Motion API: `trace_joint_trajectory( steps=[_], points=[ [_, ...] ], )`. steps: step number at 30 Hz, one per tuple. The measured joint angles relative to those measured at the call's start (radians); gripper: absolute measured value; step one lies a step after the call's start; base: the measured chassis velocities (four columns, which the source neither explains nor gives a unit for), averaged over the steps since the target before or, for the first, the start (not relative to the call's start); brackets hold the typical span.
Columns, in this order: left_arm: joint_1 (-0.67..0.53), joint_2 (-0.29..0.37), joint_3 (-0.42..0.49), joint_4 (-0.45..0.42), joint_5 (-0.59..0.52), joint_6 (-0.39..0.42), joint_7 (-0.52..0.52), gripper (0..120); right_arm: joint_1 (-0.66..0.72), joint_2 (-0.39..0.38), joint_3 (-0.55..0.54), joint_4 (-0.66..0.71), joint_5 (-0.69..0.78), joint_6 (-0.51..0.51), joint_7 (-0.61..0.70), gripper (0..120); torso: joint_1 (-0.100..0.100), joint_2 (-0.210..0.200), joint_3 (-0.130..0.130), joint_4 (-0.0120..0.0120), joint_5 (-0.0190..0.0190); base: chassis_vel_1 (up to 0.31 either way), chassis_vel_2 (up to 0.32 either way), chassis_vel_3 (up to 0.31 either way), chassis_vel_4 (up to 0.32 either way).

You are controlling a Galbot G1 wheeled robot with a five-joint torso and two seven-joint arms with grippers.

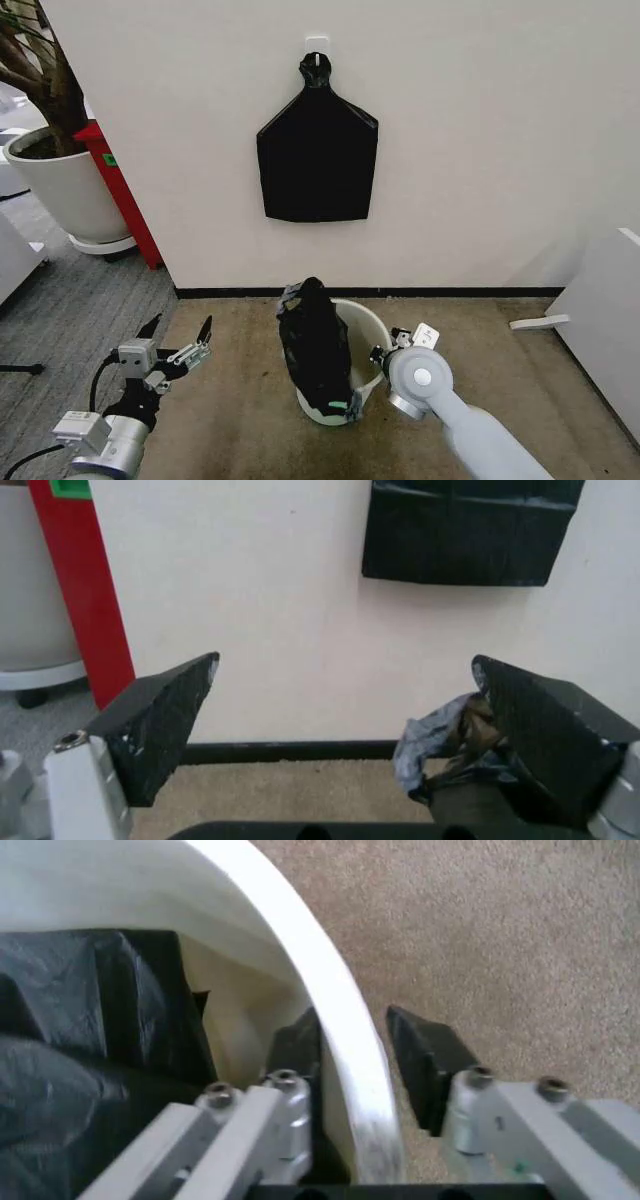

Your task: Place the garbage bag over the trash bin.

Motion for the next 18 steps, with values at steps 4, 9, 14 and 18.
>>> trace_joint_trajectory(
  steps=[4,9,14,18],
  points=[
    [0.004,0.0,-0.002,-0.012,-0.004,-0.006,0.007,100,0.002,-0.032,0.005,0.02,0.007,-0.013,-0.01,41,0.0,0.0,0.0,0.0,0.0001,0.0,0.0,0.0,0.0],
    [-0.007,0.037,0.009,-0.018,-0.025,0.04,-0.013,100,-0.024,-0.078,0.075,0.087,-0.011,-0.048,-0.096,57,0.0,0.0,0.0,0.0003,0.0,0.0,0.0,0.0,0.0],
    [-0.039,0.102,0.029,-0.009,-0.071,0.079,-0.037,100,-0.111,-0.118,0.16,0.138,-0.171,-0.092,-0.361,75,0.0,0.0,0.0,-0.0003,0.0,0.0,0.0,0.0,0.0],
    [-0.084,0.197,0.064,0.008,-0.135,0.133,-0.069,100,-0.208,-0.13,0.199,0.136,-0.532,-0.006,-0.639,89,0.0,0.0,0.0,-0.0002,0.0001,0.0,0.0,0.0,0.0]
  ],
)
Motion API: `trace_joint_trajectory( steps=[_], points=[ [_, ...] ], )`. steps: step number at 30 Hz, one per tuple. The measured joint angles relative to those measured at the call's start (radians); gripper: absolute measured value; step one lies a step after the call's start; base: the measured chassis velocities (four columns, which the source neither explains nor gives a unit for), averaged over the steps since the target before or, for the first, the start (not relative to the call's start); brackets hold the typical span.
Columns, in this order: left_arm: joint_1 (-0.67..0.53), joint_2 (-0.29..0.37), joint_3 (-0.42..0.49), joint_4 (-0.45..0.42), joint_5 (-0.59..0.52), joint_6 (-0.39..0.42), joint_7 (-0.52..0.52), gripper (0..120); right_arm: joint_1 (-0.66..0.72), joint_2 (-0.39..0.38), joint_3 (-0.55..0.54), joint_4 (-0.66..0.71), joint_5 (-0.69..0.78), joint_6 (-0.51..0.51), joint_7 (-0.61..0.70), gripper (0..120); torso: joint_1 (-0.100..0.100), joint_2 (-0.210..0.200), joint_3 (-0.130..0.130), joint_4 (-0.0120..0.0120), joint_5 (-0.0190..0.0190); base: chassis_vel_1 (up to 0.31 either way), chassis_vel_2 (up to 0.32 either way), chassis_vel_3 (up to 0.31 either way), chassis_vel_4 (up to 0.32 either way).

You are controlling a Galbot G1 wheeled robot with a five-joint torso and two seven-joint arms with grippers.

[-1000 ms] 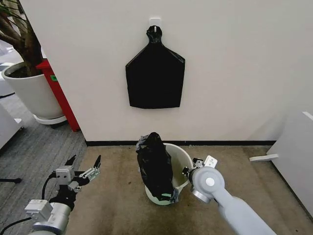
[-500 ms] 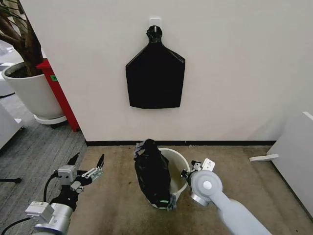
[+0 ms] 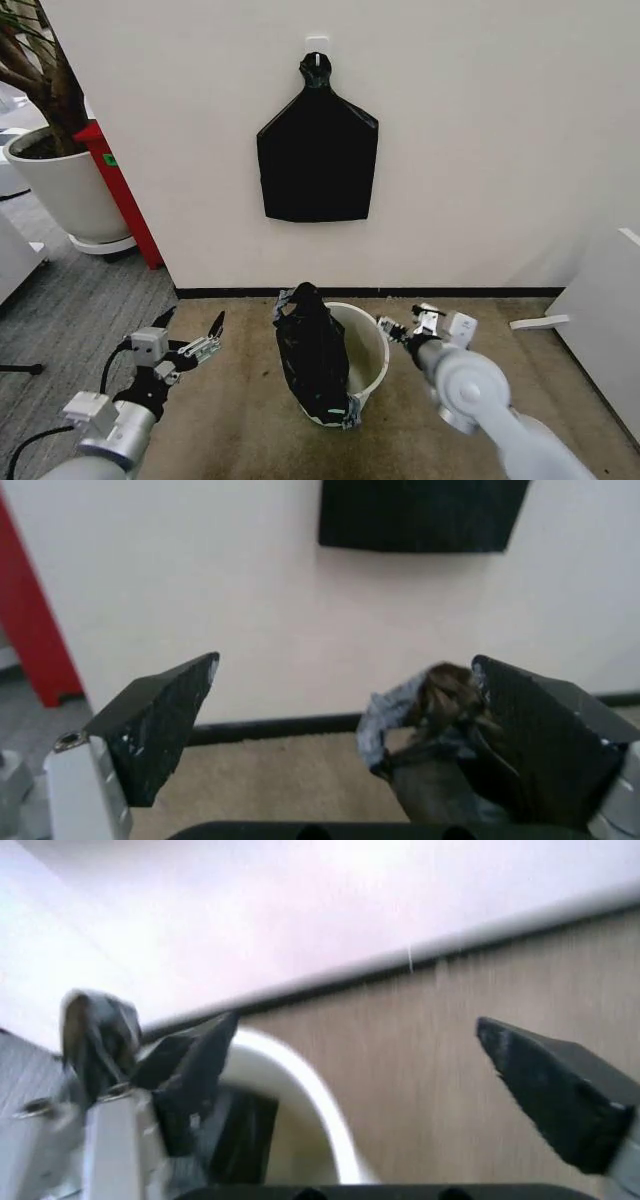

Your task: Place the garbage bag over the trash bin.

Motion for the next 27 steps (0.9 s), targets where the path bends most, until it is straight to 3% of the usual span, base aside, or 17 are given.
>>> trace_joint_trajectory(
  steps=[2,3,9,13,19,27],
  points=[
    [-0.032,0.047,0.028,0.021,-0.026,0.03,-0.012,100,-0.051,0.015,0.015,-0.029,-0.188,0.107,-0.13,98,0.0,0.0,0.0,0.0003,0.0,0.0,0.0,0.0,0.0],
    [-0.032,0.047,0.028,0.021,-0.026,0.03,-0.012,100,-0.051,0.015,0.015,-0.029,-0.188,0.107,-0.13,98,0.0,0.0,0.0,0.0003,0.0,0.0,0.0,0.0,0.0],
    [-0.127,0.141,0.081,0.107,-0.067,0.087,-0.053,100,-0.186,0.054,0.076,-0.056,-0.503,0.354,-0.327,100,0.0,0.0,0.0,0.0002,-0.0001,0.0,0.0,0.0,0.0],
    [-0.157,0.155,0.104,0.121,-0.099,0.119,-0.081,100,-0.236,0.063,0.105,-0.026,-0.516,0.36,-0.331,100,0.0,0.0,0.0,0.0002,-0.0001,0.0,0.0,0.0,0.0],
    [-0.305,0.18,0.275,0.126,-0.226,0.237,-0.235,100,-0.29,0.084,0.137,0.006,-0.524,0.347,-0.295,100,0.0,0.0,0.0,0.0002,-0.0001,0.0,0.0,0.0,0.0],
    [-0.441,0.205,0.411,0.131,-0.336,0.314,-0.329,100,-0.291,0.089,0.137,0.02,-0.496,0.323,-0.234,100,0.0,0.0,0.0,0.0003,0.0,0.0,0.0,0.0,0.0]
  ],
)
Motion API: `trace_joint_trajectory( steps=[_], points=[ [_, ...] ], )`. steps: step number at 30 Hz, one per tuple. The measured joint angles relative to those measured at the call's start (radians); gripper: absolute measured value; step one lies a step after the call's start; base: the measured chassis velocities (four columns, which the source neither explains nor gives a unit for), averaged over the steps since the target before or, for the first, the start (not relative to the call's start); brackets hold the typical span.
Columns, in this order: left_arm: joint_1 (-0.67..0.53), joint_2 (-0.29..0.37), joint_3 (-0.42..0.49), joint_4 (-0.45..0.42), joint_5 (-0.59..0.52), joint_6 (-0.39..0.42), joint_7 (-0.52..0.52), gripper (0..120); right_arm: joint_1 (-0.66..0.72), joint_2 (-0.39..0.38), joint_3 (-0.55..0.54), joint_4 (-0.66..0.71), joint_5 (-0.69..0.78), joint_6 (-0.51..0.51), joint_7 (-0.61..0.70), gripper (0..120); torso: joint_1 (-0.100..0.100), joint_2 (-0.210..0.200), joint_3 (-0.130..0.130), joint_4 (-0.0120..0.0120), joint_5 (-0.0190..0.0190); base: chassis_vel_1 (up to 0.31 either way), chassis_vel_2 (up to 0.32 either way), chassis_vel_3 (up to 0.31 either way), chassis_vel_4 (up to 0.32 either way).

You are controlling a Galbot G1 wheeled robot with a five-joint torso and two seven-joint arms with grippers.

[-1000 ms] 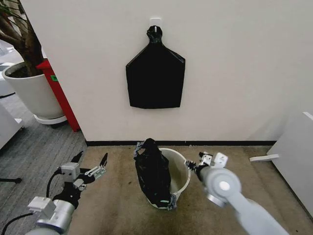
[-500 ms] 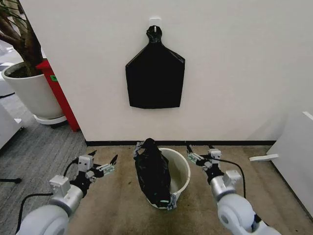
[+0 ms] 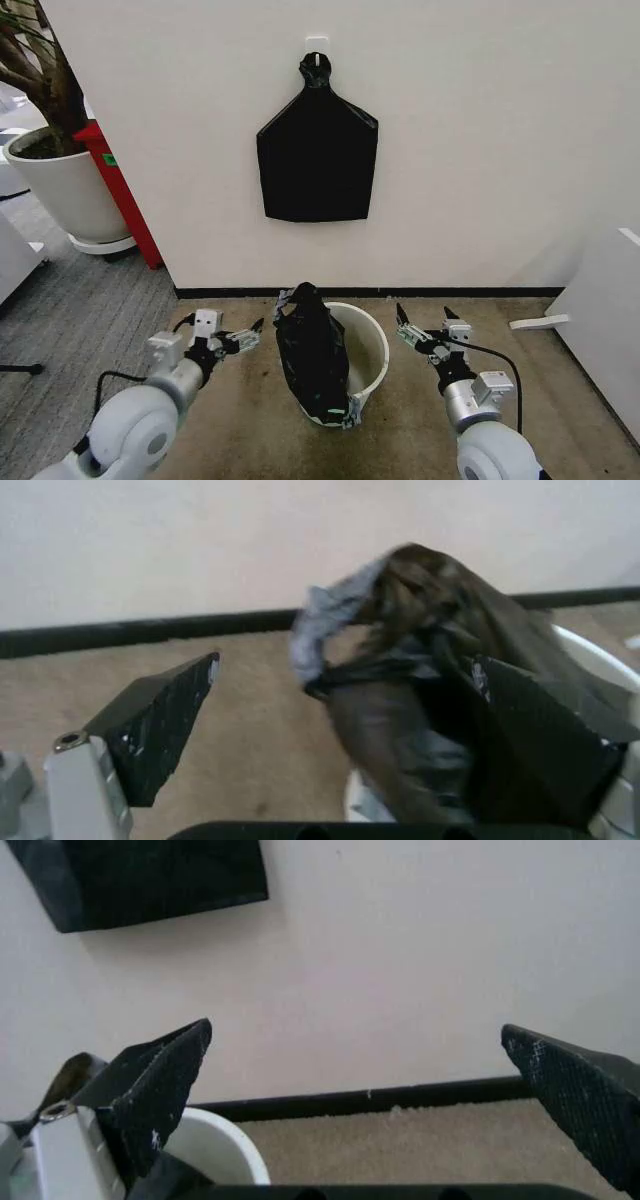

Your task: Place the garbage bag over the trash bin.

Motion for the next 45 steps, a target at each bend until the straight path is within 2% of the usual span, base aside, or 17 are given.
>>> trace_joint_trajectory(
  steps=[6,8,11,15,25,39,45],
  points=[
    [-0.142,-0.002,0.172,0.018,-0.147,0.112,-0.179,100,-0.021,0.008,0.011,0.01,0.009,-0.033,0.04,100,0.0,0.0,0.0,0.0,0.0001,0.0,0.0,0.0,0.0],
    [-0.159,-0.005,0.188,0.021,-0.166,0.125,-0.202,100,-0.023,0.01,0.013,0.011,0.01,-0.038,0.044,100,0.0,0.0,0.0,0.0,0.0001,0.0,0.0,0.0,0.0],
    [-0.257,-0.025,0.265,0.053,-0.269,0.176,-0.32,100,-0.032,0.019,0.022,0.017,0.021,-0.056,0.065,100,0.0,0.0,0.0,-0.0002,0.0001,0.0,0.0,0.0,0.0],
    [-0.345,-0.053,0.332,0.104,-0.338,0.203,-0.409,100,-0.033,0.026,0.022,0.017,0.026,-0.064,0.078,100,0.0,0.0,0.0,-0.0002,0.0001,0.0,0.0,0.0,0.0],
    [-0.429,-0.092,0.401,0.195,-0.4,0.228,-0.48,100,-0.035,0.034,0.016,0.015,0.033,-0.074,0.087,100,0.0,0.0,0.0,0.0,0.0002,0.0,0.0,0.0,0.0],
    [-0.433,-0.156,0.424,0.272,-0.414,0.22,-0.496,100,-0.037,0.049,0.005,0.007,0.04,-0.085,0.097,100,0.0,0.0,0.0,0.0,-0.0001,0.0,0.0,0.0,0.0],
    [-0.434,-0.162,0.429,0.279,-0.415,0.22,-0.498,99,-0.047,0.056,0.004,0.01,0.047,-0.092,0.104,100,0.0,0.0,0.0,0.0,0.0,0.0,0.0,0.0,0.0]
  ],
)
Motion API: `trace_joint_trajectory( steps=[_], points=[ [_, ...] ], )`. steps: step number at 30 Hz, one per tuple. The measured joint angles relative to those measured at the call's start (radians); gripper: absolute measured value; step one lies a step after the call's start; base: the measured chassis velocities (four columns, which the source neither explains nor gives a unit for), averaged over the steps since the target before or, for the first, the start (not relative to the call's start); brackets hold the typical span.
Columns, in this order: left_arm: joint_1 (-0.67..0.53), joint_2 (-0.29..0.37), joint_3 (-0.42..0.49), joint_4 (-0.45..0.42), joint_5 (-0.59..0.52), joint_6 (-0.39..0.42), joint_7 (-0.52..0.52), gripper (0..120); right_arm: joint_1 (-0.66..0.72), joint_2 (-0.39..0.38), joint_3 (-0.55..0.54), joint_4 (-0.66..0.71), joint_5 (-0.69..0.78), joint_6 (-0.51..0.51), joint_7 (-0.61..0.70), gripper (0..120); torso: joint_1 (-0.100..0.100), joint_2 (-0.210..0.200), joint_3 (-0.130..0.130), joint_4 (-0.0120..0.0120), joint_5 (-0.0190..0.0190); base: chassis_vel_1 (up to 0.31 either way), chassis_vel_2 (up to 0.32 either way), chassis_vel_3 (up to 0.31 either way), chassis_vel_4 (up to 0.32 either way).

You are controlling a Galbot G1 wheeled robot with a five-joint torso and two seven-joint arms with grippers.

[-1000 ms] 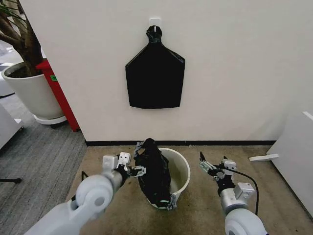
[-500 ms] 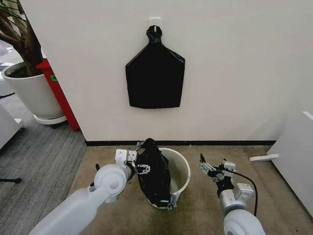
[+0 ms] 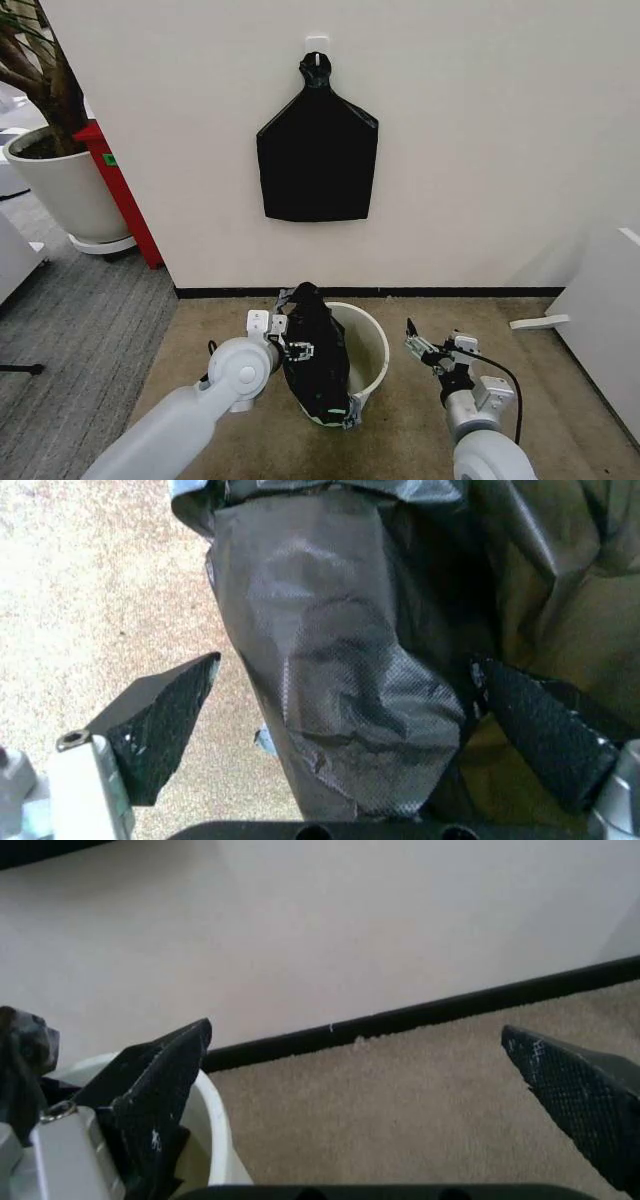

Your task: Place the garbage bag over the trash bin.

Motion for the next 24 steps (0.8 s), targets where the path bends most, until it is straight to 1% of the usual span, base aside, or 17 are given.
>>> trace_joint_trajectory(
  steps=[2,6,8,9,11,14,16,17,19,20,22,24],
  points=[
    [-0.002,-0.005,0.007,0.007,-0.001,-0.003,-0.009,96,-0.001,0.002,0.001,0.0,0.001,0.0,0.002,100,0.0,0.0,0.0,0.0,0.0,0.0,0.0,0.0,0.0],
    [-0.004,-0.015,0.016,0.017,-0.008,-0.006,-0.026,94,0.0,0.003,0.001,-0.001,0.002,-0.001,0.003,100,0.0,0.0,0.0,0.0,0.0,0.0,0.0,0.0,0.0],
    [-0.006,-0.023,0.028,0.028,-0.008,-0.012,-0.035,88,0.001,0.004,0.0,-0.004,0.002,-0.001,0.004,100,0.0,0.0,0.0,-0.0001,-0.0001,0.0,0.0,0.0,0.0],
    [-0.007,-0.026,0.034,0.033,-0.005,-0.015,-0.036,84,0.002,0.004,0.0,-0.006,0.002,-0.002,0.004,100,0.0,0.0,0.0,-0.0001,0.0,0.0,0.0,0.0,0.0],
    [-0.007,-0.027,0.036,0.035,-0.004,-0.016,-0.037,82,0.002,0.004,0.0,-0.007,0.002,-0.002,0.004,100,0.0,0.0,0.0,-0.0001,0.0,0.0,0.0,0.0,0.0],
    [-0.009,-0.035,0.048,0.046,0.001,-0.022,-0.045,65,0.004,0.005,-0.001,-0.014,0.002,-0.002,0.006,100,0.0,0.0,0.0,0.0,0.0002,0.0,0.0,0.0,0.0],
    [-0.009,-0.042,0.053,0.049,0.002,-0.026,-0.057,57,0.005,0.005,-0.001,-0.016,0.002,-0.002,0.007,100,0.0,0.0,0.0,0.0001,0.0002,0.0,0.0,0.0,0.0],
    [-0.009,-0.042,0.053,0.049,0.002,-0.026,-0.057,57,0.005,0.005,-0.001,-0.016,0.002,-0.002,0.007,100,0.0,0.0,0.0,0.0001,0.0002,0.0,0.0,0.0,0.0],
    [-0.009,-0.047,0.057,0.051,0.002,-0.028,-0.063,49,0.008,0.004,-0.002,-0.018,0.004,-0.002,0.007,100,0.0,0.0,0.0,0.0001,0.0003,0.0,0.0,0.0,0.0],
    [-0.009,-0.049,0.059,0.052,0.002,-0.029,-0.065,47,0.009,0.004,-0.002,-0.02,0.005,-0.003,0.008,100,0.0,0.0,0.0,0.0001,0.0002,0.0,0.0,0.0,0.0],
    [-0.008,-0.055,0.06,0.055,0.0,-0.032,-0.073,36,0.014,0.001,-0.001,-0.023,0.009,-0.005,0.01,100,0.0,0.0,0.0,0.0001,0.0001,0.0,0.0,0.0,0.0],
    [-0.007,-0.06,0.061,0.057,-0.003,-0.041,-0.089,29,0.018,-0.005,0.002,-0.024,0.015,-0.008,0.012,100,0.0,0.0,0.0,0.0001,0.0,0.0,0.0,0.0,0.0]
  ],
)
